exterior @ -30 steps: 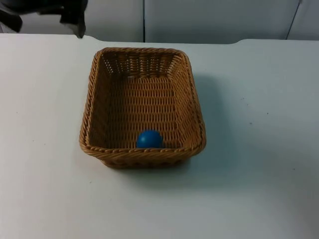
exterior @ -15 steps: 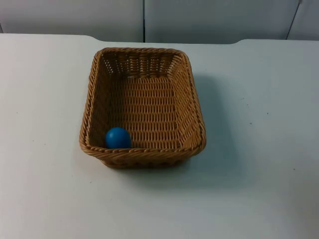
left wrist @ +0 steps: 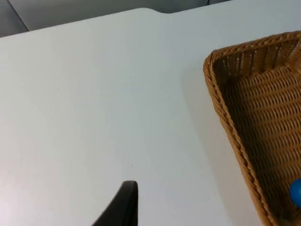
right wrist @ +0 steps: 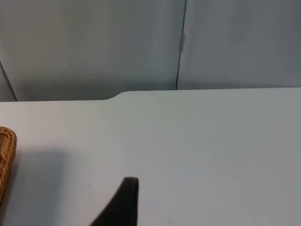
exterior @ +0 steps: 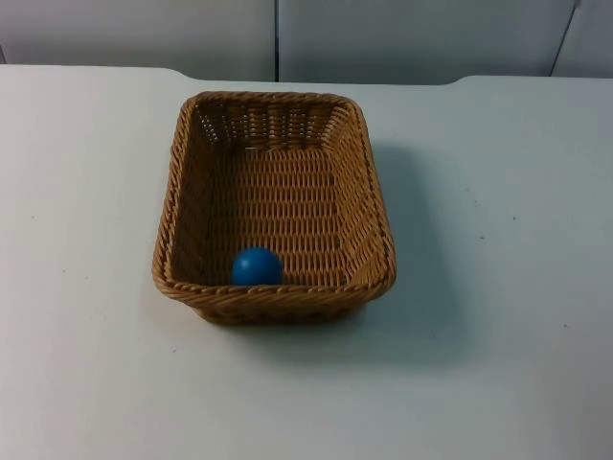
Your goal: Pick up the basket with the left hand and place the ball into the basket with the right hand.
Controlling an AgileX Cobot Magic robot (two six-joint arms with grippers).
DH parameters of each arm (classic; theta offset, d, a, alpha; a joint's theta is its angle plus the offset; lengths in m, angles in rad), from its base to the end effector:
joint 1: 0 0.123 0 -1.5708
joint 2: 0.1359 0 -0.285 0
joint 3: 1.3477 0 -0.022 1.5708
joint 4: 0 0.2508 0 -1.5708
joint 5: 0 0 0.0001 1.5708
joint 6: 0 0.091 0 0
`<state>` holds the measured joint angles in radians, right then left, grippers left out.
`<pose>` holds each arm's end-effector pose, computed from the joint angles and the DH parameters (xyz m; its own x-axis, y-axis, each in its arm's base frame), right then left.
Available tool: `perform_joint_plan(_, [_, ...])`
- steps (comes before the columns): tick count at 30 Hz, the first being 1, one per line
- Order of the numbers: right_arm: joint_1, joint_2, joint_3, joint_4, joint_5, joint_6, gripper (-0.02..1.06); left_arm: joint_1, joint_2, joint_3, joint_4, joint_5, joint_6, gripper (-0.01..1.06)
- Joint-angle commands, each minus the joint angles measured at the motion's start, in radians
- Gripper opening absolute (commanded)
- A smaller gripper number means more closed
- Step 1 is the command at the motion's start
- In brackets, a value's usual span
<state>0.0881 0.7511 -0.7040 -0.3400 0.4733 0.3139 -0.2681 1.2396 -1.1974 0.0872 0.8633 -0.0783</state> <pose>0.1528 -0.0004 0.3400 -0.3963 -0.0262 -0.9177 0.0555 0.9971 -0.0524 0.2488 -0.0621 0.3696 -0.7073 0.1720 -0.6857 0.2054 0.9781 0.0335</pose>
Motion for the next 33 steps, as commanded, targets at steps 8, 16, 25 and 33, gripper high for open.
perform_joint_plan(8, [0.004, -0.141, 0.002, 0.034, 0.214, 0.0, 1.05, -0.004, -0.327, 0.332, 0.012, -0.064, -0.007, 1.05])
perform_joint_plan(16, [0.004, -0.235, 0.002, 0.13, 0.333, -0.031, 1.05, -0.004, -0.613, 0.47, 0.014, -0.033, -0.028, 1.05])
perform_joint_plan(25, [0.004, -0.399, 0.016, 0.181, 0.446, -0.071, 1.05, -0.004, -0.902, 0.477, 0.046, 0.086, -0.026, 1.05])
perform_joint_plan(33, [0.004, -0.574, 0.079, 0.308, 0.546, -0.168, 1.05, -0.004, -1.023, 0.477, 0.05, 0.162, -0.026, 1.05])
